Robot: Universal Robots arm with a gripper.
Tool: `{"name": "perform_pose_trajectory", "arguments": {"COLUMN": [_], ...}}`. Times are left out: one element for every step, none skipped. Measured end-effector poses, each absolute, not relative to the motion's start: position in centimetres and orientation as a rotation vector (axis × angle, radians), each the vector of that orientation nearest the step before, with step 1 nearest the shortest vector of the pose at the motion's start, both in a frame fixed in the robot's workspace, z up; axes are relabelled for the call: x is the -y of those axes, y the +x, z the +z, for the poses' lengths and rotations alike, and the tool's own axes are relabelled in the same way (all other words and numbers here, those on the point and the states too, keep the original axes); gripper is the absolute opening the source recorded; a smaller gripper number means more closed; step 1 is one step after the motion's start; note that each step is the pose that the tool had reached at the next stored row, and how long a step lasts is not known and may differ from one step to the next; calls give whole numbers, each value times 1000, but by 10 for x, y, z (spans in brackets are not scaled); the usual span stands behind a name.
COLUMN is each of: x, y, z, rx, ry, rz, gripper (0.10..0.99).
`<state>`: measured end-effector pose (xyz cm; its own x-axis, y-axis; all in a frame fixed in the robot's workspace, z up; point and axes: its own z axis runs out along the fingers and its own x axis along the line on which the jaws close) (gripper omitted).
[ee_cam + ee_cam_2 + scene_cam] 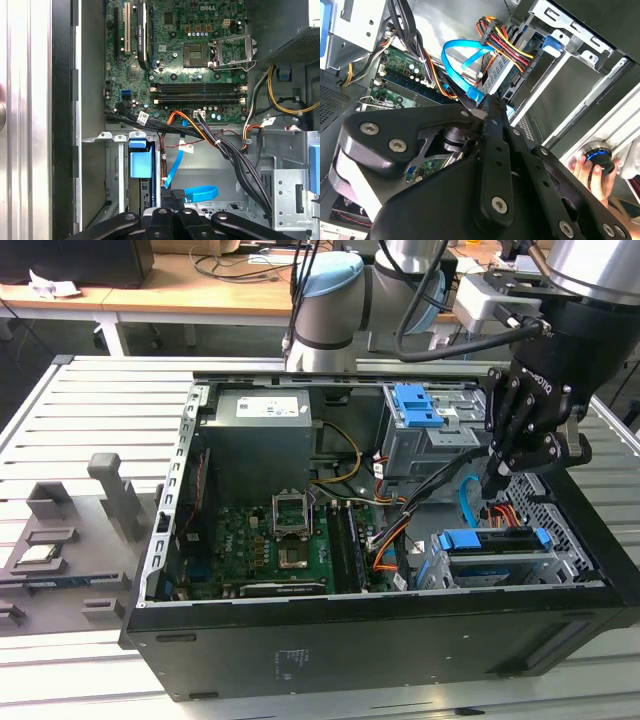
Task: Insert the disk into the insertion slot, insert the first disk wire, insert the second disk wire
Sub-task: 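Insert the second disk wire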
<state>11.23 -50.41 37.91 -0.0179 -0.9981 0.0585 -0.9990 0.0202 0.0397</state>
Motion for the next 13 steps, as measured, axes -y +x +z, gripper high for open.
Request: {"name": "perform_pose_trajectory", "arguments": {"x": [505,507,509,511,513,514,516,518,520,522,523,525,527], "y": [112,112,112,112,112,112,112,112,112,112,112,112,112], "z": [379,379,379,379,379,379,379,379,379,379,379,379,379], "rx": [2193,2193,2193,2193,2193,2193,2193,2193,2193,2193,2193,2193,2192], "ry": [2151,2151,2151,2151,2151,2151,2151,2151,2151,2151,2151,2151,2151], "rz": [19,19,19,20,20,20,20,20,20,20,20,20,20], "gripper": [106,106,106,106,106,106,106,106,106,106,106,106,106]}}
